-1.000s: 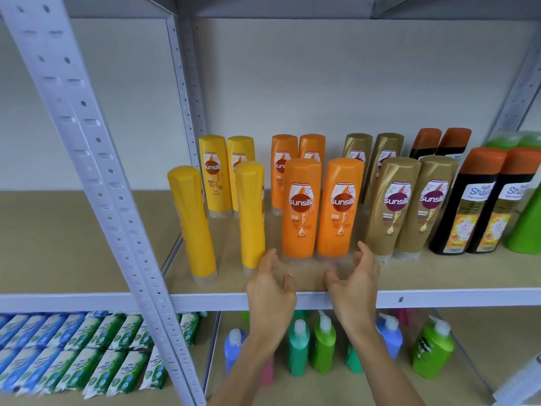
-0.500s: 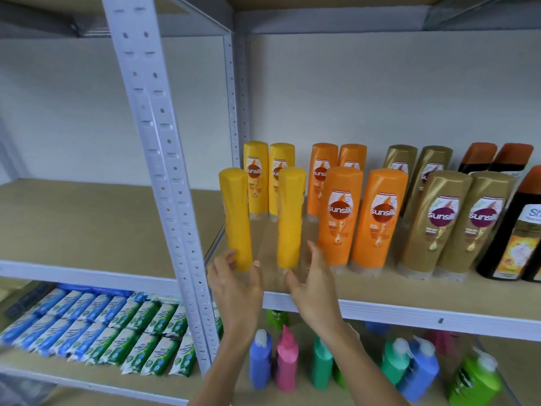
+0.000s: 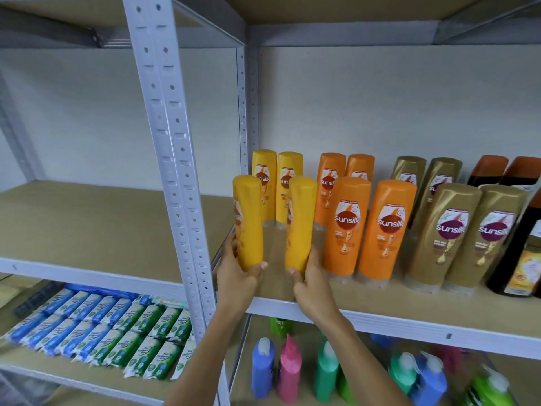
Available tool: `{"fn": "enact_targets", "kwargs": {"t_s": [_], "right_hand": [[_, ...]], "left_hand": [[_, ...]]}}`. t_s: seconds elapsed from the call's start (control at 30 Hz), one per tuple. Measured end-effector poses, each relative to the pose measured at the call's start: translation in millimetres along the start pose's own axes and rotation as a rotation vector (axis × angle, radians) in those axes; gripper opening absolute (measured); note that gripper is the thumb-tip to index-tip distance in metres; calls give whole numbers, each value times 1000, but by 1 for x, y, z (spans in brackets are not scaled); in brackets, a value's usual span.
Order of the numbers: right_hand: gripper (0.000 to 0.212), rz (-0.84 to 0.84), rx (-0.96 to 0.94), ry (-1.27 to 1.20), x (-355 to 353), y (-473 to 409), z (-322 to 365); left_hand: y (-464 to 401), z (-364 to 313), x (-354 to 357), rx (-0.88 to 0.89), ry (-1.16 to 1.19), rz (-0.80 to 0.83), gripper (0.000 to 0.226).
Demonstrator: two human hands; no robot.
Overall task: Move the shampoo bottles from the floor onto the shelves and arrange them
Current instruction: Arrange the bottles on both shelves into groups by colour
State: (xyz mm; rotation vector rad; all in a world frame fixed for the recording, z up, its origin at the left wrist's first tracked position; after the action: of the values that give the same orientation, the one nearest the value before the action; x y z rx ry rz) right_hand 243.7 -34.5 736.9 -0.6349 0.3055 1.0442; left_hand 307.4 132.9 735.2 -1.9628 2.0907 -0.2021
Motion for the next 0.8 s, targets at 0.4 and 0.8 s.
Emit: {"fn": "enact_targets", "kwargs": {"t_s": [0.4,0.8], "right_hand": [[49,15,29,-121,-3,0,-4],[41,-7,31,-89,-2,-4,-7]], "left_hand": [[-3,10,0,35,6,11,75],[-1,8,-3,64,72,-13,73]]}}
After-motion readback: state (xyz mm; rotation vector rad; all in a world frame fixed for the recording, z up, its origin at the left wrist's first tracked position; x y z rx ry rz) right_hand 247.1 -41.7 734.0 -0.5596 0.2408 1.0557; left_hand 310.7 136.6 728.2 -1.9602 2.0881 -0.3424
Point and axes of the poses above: each hand's wrist, its own y-axis away from the middle knuckle, its own x-axis out of the palm, z = x × y, the point moved 10 cm from there along -y, towards the middle knuckle, and after that the axes turned 7 degrees about y, right-handed, at the moved point
